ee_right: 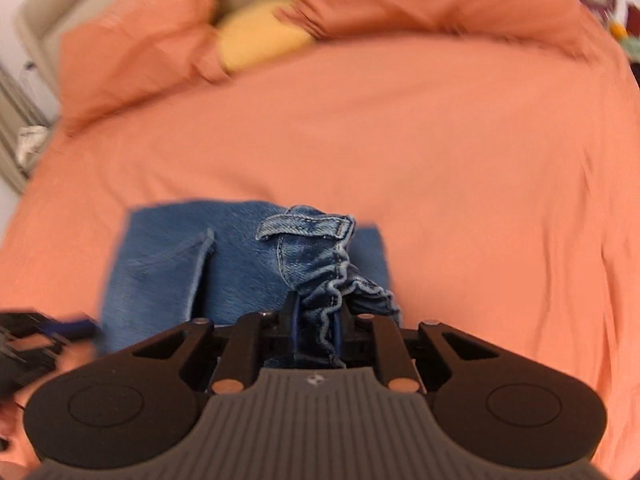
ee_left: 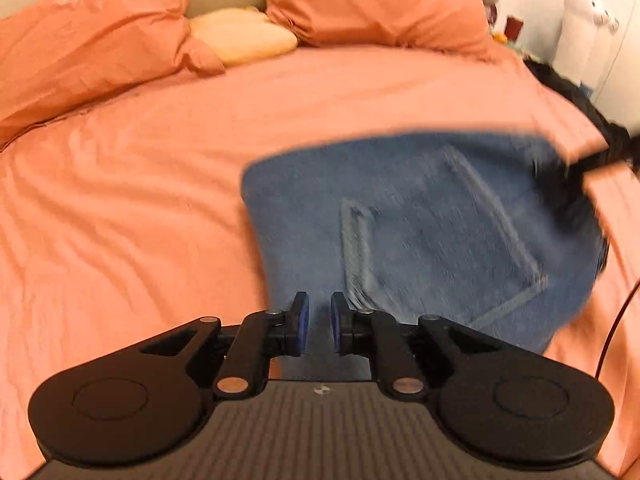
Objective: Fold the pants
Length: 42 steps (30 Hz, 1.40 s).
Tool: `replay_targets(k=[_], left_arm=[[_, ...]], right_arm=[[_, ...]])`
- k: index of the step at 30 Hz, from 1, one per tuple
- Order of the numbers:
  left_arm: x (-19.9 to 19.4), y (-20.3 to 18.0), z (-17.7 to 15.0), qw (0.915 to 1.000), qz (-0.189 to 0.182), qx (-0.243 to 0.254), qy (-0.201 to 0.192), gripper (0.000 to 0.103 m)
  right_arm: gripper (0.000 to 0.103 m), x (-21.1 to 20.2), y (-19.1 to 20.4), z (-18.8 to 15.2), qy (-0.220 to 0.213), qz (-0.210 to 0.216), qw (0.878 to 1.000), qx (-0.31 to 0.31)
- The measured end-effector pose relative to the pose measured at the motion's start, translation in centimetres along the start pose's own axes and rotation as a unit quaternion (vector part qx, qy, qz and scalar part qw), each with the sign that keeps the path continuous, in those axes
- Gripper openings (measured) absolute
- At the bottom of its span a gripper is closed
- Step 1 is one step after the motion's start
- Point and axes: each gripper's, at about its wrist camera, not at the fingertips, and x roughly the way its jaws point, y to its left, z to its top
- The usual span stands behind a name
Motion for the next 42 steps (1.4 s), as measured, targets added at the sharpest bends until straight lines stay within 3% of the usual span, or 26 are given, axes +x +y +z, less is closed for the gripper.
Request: replay_targets(k=[8, 14, 16, 20, 23, 24, 27, 34, 42], left_arm=[[3.5, 1.3, 5.2, 0.9996, 0.019, 0.006, -0.02, 0.014], [9.9, 2.3, 6.1, 0.9975, 0.043, 0.006, 0.055, 0.015], [10.9, 2.4, 5.9, 0.9971, 0.046, 0.002, 0.061, 0.015], [10.2, 1.5, 6.1, 0.9955, 0.068, 0.011, 0.065, 0.015], [7.6, 0.7, 5.9, 0.9947, 0.084, 0.033, 0.05, 0.015], [6.5, 0.5, 5.5, 0.9953, 0.077, 0.038, 0.043, 0.015], [2.6, 0.0, 3.7, 0.9975, 0.053, 0.041, 0.021, 0.015], [-2.9, -3.4, -2.9, 0.9986, 0.012, 0.051, 0.0, 0.015], [-1.2, -4.2, -7.5, 0.998, 0.026, 0.044, 0.037, 0.015]], right_arm=[[0.016, 5.4, -4.0, -0.8, 0.034, 0.014, 0.998, 0.054], [0.018, 5.8, -4.0, -0.9, 0.049, 0.01, 0.997, 0.052], [0.019, 6.2, -3.7, -1.0, 0.048, 0.004, 0.998, 0.045], [0.021, 6.4, -2.8, -0.9, 0.046, -0.012, 0.998, 0.033], [0.031, 5.2, -2.5, -1.2, 0.039, -0.026, 0.998, 0.037], [0.042, 4.5, -2.2, -1.3, 0.032, -0.037, 0.998, 0.035], [0.043, 1.4, -1.1, -2.4, -0.004, -0.041, 0.999, 0.014], [0.031, -5.2, 2.8, -7.7, -0.064, -0.039, 0.995, -0.068], [0.025, -3.0, 3.7, -12.8, -0.067, -0.079, 0.988, -0.11]])
